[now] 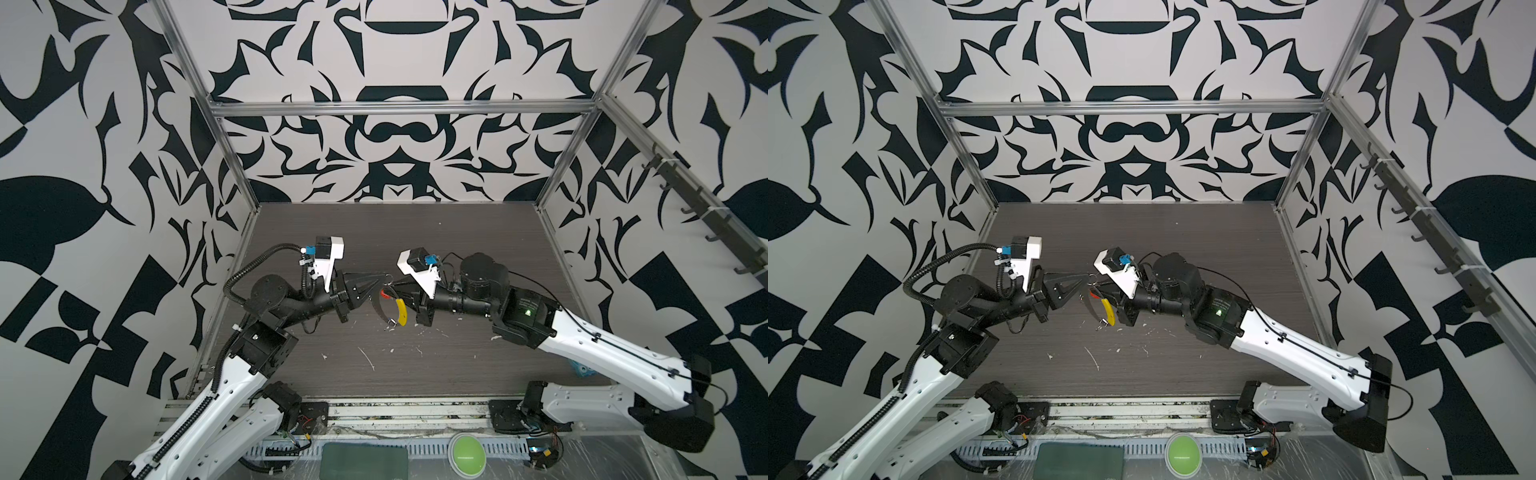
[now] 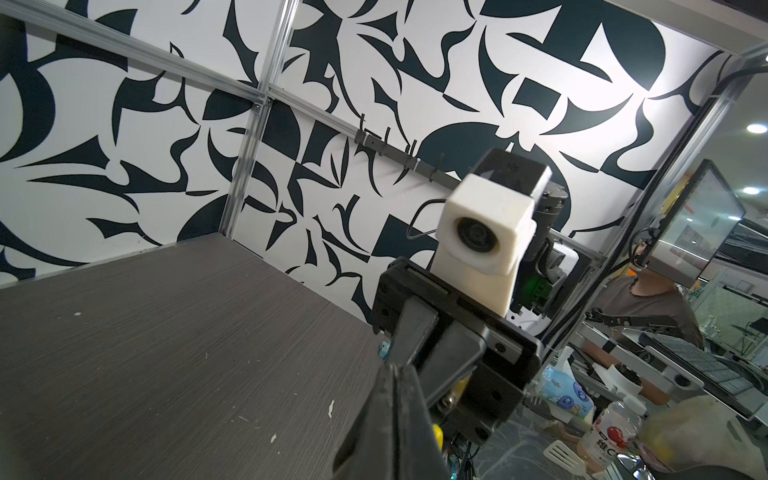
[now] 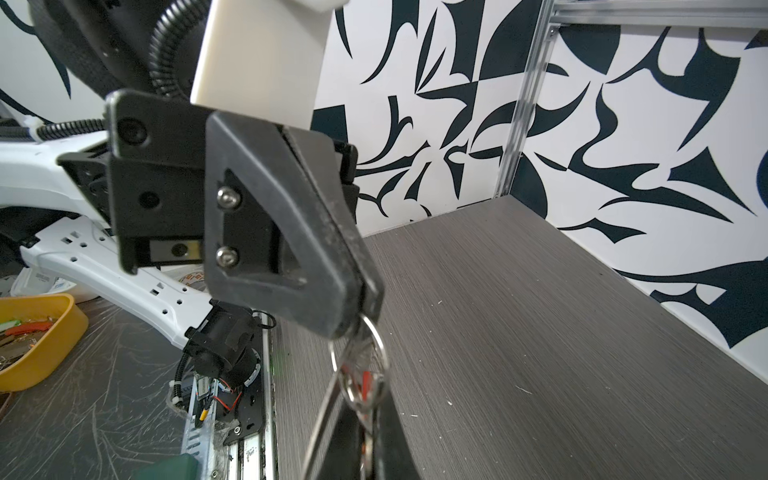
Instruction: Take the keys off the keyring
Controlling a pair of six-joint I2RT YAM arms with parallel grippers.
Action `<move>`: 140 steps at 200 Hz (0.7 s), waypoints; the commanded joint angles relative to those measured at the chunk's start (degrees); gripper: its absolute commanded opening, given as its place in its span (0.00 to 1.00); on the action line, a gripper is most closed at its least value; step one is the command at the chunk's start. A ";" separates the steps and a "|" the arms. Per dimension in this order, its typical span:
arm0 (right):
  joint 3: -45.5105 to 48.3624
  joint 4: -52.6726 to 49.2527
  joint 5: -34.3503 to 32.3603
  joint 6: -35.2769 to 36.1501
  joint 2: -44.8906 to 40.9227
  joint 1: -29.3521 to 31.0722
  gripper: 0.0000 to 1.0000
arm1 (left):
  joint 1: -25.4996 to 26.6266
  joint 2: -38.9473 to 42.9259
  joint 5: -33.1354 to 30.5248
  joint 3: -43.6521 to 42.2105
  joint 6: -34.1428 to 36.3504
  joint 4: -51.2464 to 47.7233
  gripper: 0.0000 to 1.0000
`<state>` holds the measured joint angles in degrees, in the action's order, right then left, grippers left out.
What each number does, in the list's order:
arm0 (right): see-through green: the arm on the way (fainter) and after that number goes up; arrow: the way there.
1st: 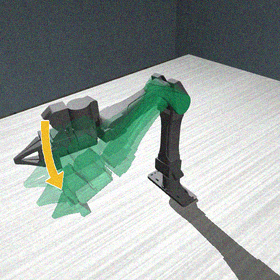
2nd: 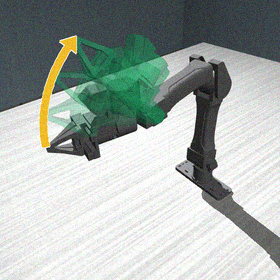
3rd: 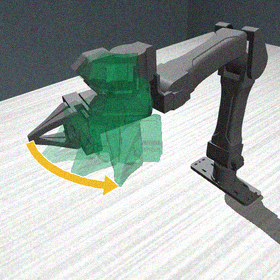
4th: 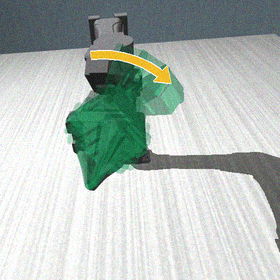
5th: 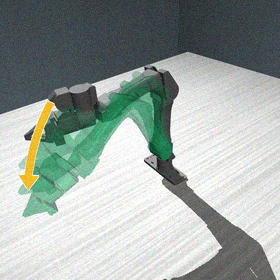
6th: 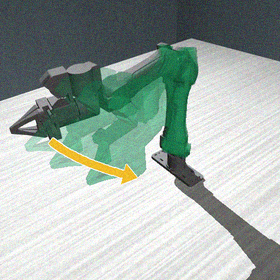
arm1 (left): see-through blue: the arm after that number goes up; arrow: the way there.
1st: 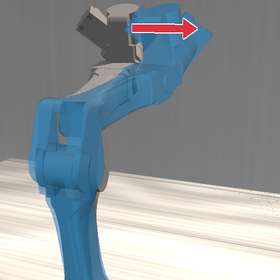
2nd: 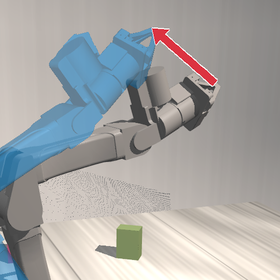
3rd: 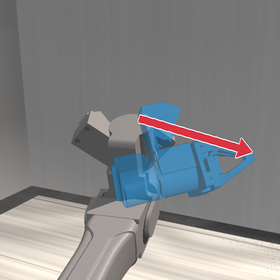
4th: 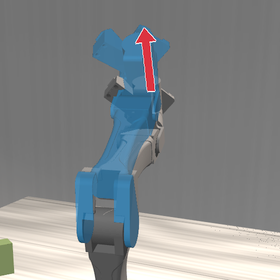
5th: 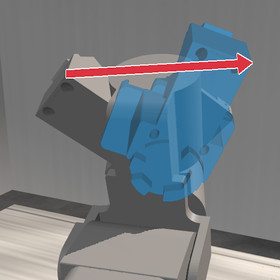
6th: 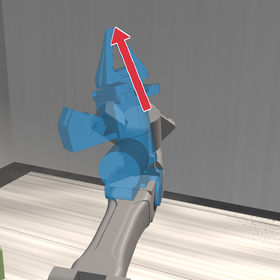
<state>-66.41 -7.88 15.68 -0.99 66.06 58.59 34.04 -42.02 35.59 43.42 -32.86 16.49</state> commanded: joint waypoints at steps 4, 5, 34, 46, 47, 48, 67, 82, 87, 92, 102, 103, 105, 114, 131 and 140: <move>-2.13 -2.61 3.49 1.03 0.82 0.78 0.00 | -0.12 0.78 -0.95 -0.71 -0.02 3.91 0.00; -2.14 -2.68 3.48 1.01 0.87 0.80 0.00 | -0.12 0.84 -0.96 -0.75 0.03 3.86 0.00; -2.27 -3.60 3.65 1.04 0.34 0.83 0.18 | -0.12 1.50 -0.48 -0.41 0.68 2.30 0.00; -2.32 -4.98 3.13 1.70 -0.34 0.75 0.28 | -0.12 1.92 -0.35 -0.22 1.03 1.44 0.00; -2.32 -5.10 3.09 1.74 -0.42 0.74 0.28 | -0.12 1.93 -0.35 -0.20 1.13 1.35 0.00; -2.32 -5.29 3.06 1.85 -0.46 0.79 0.28 | -0.12 1.98 -0.39 -0.14 1.13 1.22 0.00; -2.11 -7.61 2.17 2.91 -2.17 0.52 0.35 | -0.12 2.60 -0.23 0.04 1.66 0.01 0.00; -1.09 -8.38 2.91 3.02 -3.89 -0.81 0.36 | -0.12 3.06 -0.20 -0.05 1.99 -0.45 0.00; -0.63 -8.19 3.87 2.74 -4.47 -1.78 0.37 | -0.12 3.16 -0.14 -0.08 2.13 -0.57 0.00; -0.14 -7.74 5.00 2.12 -5.06 -3.09 0.37 | -0.12 3.25 -0.13 -0.16 2.18 -0.75 0.00; 0.65 -6.06 9.26 0.20 -6.03 -6.11 0.38 | -0.12 3.39 -0.07 -0.15 2.44 -0.79 0.00; 0.70 -5.86 9.75 0.03 -6.08 -6.64 0.38 | -0.12 3.41 -0.08 -0.17 2.45 -0.82 0.00; 0.85 -5.44 10.78 -0.50 -6.29 -7.46 0.39 | -0.12 3.41 -0.02 -0.17 2.49 -0.84 0.00; 1.40 -3.33 15.12 -2.63 -7.05 -10.56 0.40 | -0.12 3.39 0.27 -0.25 2.49 -0.81 0.00; 2.27 2.29 22.55 -6.89 -8.55 -15.16 0.41 | -0.12 3.18 0.95 0.04 2.45 -0.93 0.00; 2.34 6.57 26.63 -10.15 -8.51 -17.29 0.41 | -0.16 3.02 1.21 0.24 2.45 -1.07 0.00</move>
<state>-64.34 -12.64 28.99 -3.40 59.07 45.52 34.02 -39.40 35.79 42.83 -31.07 14.63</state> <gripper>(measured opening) 0.408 0.041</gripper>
